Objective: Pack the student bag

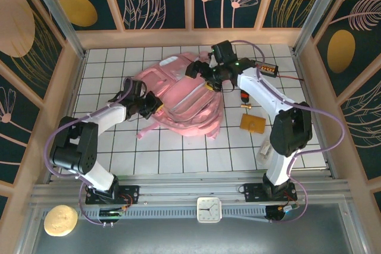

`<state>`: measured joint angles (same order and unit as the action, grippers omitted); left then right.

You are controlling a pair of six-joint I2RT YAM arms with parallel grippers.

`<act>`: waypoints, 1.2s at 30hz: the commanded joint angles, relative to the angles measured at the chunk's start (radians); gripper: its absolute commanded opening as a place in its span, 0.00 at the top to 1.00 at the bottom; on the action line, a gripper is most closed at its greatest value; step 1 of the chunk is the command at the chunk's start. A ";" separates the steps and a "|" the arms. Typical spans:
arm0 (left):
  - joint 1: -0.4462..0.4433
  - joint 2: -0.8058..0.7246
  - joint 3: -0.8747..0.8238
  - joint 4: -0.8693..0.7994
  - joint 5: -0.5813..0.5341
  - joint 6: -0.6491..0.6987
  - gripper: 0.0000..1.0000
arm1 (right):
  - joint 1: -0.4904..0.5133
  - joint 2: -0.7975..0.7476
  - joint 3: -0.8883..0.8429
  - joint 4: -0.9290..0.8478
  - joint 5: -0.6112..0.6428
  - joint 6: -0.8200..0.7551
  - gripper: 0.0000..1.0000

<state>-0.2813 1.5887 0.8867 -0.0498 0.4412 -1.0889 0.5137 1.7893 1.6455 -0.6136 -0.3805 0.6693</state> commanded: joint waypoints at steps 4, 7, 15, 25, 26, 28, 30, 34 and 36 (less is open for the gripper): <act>0.007 -0.090 0.080 0.206 0.097 -0.220 1.00 | 0.061 -0.074 0.070 -0.164 0.052 -0.071 0.05; 0.006 -0.100 0.080 0.286 0.117 -0.310 1.00 | 0.101 -0.099 0.050 -0.212 0.088 -0.051 0.13; 0.006 -0.112 0.118 0.360 0.137 -0.434 1.00 | 0.210 -0.177 -0.035 -0.202 0.194 0.028 0.32; 0.002 -0.162 0.126 0.400 0.030 -0.564 1.00 | 0.338 0.031 0.287 -0.494 0.502 0.167 0.18; 0.001 -0.168 0.117 0.411 0.013 -0.578 1.00 | 0.342 0.021 0.249 -0.430 0.485 0.185 0.20; -0.001 -0.180 0.107 0.422 -0.011 -0.593 1.00 | 0.348 0.019 0.215 -0.361 0.480 0.213 0.26; -0.001 -0.182 0.107 0.426 -0.021 -0.602 1.00 | 0.348 0.032 0.215 -0.343 0.494 0.225 0.27; -0.012 -0.183 0.113 0.422 -0.029 -0.608 1.00 | 0.350 0.058 0.213 -0.315 0.486 0.252 0.32; -0.020 -0.181 0.119 0.421 -0.033 -0.609 1.00 | 0.351 0.075 0.229 -0.323 0.490 0.265 0.36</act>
<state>-0.2909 1.4631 0.9520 0.2272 0.4103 -1.6367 0.8574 1.8366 1.8641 -0.9554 0.0650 0.8818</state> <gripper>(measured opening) 0.058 0.660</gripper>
